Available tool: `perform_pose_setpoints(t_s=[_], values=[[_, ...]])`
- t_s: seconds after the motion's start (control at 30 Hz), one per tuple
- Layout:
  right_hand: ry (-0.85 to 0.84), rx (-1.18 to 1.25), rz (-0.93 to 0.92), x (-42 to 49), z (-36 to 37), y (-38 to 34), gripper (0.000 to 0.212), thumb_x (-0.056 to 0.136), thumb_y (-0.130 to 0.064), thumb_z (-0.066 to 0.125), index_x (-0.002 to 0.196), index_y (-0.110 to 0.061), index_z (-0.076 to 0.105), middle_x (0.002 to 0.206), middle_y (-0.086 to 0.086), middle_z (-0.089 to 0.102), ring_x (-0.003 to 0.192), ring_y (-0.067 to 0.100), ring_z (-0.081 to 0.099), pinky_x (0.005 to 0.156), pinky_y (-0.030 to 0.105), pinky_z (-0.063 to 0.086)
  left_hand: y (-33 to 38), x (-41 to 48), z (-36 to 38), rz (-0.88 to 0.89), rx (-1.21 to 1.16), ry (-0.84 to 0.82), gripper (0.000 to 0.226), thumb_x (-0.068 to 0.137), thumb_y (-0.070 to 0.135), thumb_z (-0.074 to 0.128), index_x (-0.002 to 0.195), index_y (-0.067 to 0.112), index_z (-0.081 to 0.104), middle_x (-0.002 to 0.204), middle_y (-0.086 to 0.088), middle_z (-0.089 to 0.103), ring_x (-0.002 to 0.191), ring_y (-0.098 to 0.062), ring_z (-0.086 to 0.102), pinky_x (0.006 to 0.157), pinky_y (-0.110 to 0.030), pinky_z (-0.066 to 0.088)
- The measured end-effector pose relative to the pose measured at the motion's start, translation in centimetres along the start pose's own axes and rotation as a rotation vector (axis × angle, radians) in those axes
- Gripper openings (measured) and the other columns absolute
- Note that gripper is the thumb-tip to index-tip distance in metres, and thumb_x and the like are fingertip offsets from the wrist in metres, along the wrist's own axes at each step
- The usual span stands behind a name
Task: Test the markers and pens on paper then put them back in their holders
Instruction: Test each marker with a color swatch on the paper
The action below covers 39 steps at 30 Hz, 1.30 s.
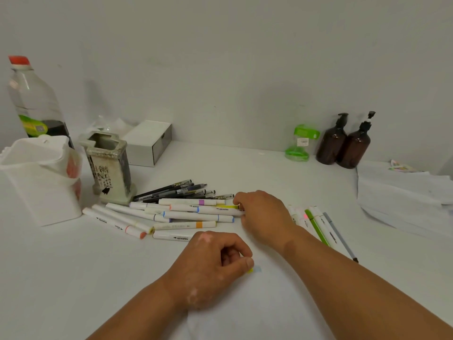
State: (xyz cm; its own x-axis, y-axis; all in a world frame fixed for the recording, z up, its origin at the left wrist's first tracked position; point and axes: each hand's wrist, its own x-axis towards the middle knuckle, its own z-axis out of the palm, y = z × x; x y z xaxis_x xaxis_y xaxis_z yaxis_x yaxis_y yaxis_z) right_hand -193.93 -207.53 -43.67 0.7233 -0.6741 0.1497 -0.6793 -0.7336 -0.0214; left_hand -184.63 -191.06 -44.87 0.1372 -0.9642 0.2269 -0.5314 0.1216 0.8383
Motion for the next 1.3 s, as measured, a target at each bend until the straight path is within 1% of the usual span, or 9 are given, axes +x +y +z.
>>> perform_pose_setpoints(t_s=[0.17, 0.27, 0.33, 0.53, 0.7, 0.8, 0.93, 1.17, 1.3], values=[[0.109, 0.146, 0.032, -1.8, -1.9, 1.6, 0.042, 0.092, -0.016, 0.058, 0.130, -0.035, 0.059, 0.114, -0.011, 0.068, 0.105, 0.016, 0.061, 0.090, 0.033, 0.051, 0.1, -0.1, -0.1, -0.005, -0.001, -0.003, 0.002, 0.085, 0.024, 0.076, 0.086, 0.023, 0.077, 0.059, 0.018, 0.059, 0.055, -0.001, 0.050, 0.057, -0.009, 0.039], [0.192, 0.499, 0.134, -4.4, -3.5, 2.6, 0.036, 0.084, -0.018, 0.075, 0.114, -0.036, 0.068, 0.089, -0.016, 0.069, 0.080, 0.005, 0.064, 0.076, 0.021, 0.051, 0.2, -0.1, 0.0, 0.001, 0.029, 0.001, 0.002, 0.085, 0.026, 0.075, 0.087, 0.025, 0.077, 0.059, 0.020, 0.057, 0.055, -0.002, 0.051, 0.057, -0.009, 0.039], [0.153, 0.798, 0.213, -6.4, -4.1, 3.0, 0.032, 0.079, -0.013, 0.082, 0.105, -0.030, 0.072, 0.077, -0.012, 0.068, 0.069, 0.005, 0.063, 0.072, 0.025, 0.054, 0.2, -0.1, 0.0, 0.015, 0.059, -0.001, 0.003, 0.086, 0.027, 0.074, 0.088, 0.026, 0.076, 0.059, 0.020, 0.057, 0.056, -0.002, 0.052, 0.058, -0.009, 0.039], [0.044, 1.324, 0.318, -10.6, -3.6, 2.9, 0.011, 0.079, -0.013, 0.083, 0.084, -0.018, 0.074, 0.075, 0.005, 0.073, 0.070, 0.016, 0.072, 0.061, 0.023, 0.057, 0.3, -0.3, 0.4, 0.045, 0.123, -0.022, 0.004, 0.087, 0.030, 0.073, 0.091, 0.029, 0.075, 0.063, 0.022, 0.058, 0.057, -0.004, 0.053, 0.057, -0.010, 0.038], [0.013, 1.359, 0.250, -11.3, -2.3, 2.3, 0.012, 0.078, -0.026, 0.086, 0.081, -0.021, 0.076, 0.076, 0.005, 0.074, 0.071, 0.016, 0.072, 0.063, 0.024, 0.056, 0.7, -0.4, 0.4, 0.092, 0.148, 0.001, 0.011, 0.083, 0.029, 0.077, 0.092, 0.032, 0.072, 0.074, 0.022, 0.062, 0.058, -0.006, 0.052, 0.057, -0.009, 0.038], [-0.022, 1.349, 0.179, -11.5, -1.9, 1.9, 0.025, 0.067, -0.043, 0.083, 0.081, -0.023, 0.077, 0.073, 0.003, 0.074, 0.068, 0.013, 0.070, 0.061, 0.023, 0.054, 1.0, -0.6, 0.8, 0.105, 0.159, -0.007, 0.010, 0.083, 0.035, 0.072, 0.092, 0.033, 0.070, 0.065, 0.020, 0.056, 0.056, -0.007, 0.049, 0.055, -0.010, 0.036], [-0.013, 1.377, 0.145, -11.6, -1.7, 2.4, 0.032, 0.072, -0.054, 0.074, 0.083, -0.023, 0.076, 0.065, 0.001, 0.067, 0.061, 0.015, 0.063, 0.058, 0.026, 0.051, 0.8, -0.5, 0.8, 0.099, 0.179, -0.022, 0.007, 0.086, 0.035, 0.069, 0.093, 0.035, 0.070, 0.063, 0.012, 0.054, 0.058, -0.007, 0.048, 0.055, -0.012, 0.035], [-0.019, 1.460, 0.130, -12.1, -1.7, 2.9, 0.030, 0.074, -0.047, 0.074, 0.088, -0.021, 0.077, 0.070, 0.003, 0.069, 0.064, 0.017, 0.063, 0.057, 0.026, 0.051, 0.9, -0.4, 0.8, 0.069, 0.193, -0.020, 0.011, 0.091, 0.027, 0.061, 0.096, 0.034, 0.068, 0.076, 0.007, 0.064, 0.068, -0.018, 0.055, 0.058, -0.021, 0.042], [-0.016, 1.427, 0.114, -12.1, -1.7, 2.3, 0.023, 0.076, -0.043, 0.074, 0.089, -0.023, 0.076, 0.072, 0.005, 0.071, 0.064, 0.016, 0.065, 0.057, 0.025, 0.052, 1.3, -0.4, 1.3, 0.137, 0.209, -0.071, 0.020, 0.098, 0.031, 0.048, 0.106, 0.032, 0.066, 0.084, 0.020, 0.063, 0.077, -0.006, 0.057, 0.064, -0.010, 0.037]])
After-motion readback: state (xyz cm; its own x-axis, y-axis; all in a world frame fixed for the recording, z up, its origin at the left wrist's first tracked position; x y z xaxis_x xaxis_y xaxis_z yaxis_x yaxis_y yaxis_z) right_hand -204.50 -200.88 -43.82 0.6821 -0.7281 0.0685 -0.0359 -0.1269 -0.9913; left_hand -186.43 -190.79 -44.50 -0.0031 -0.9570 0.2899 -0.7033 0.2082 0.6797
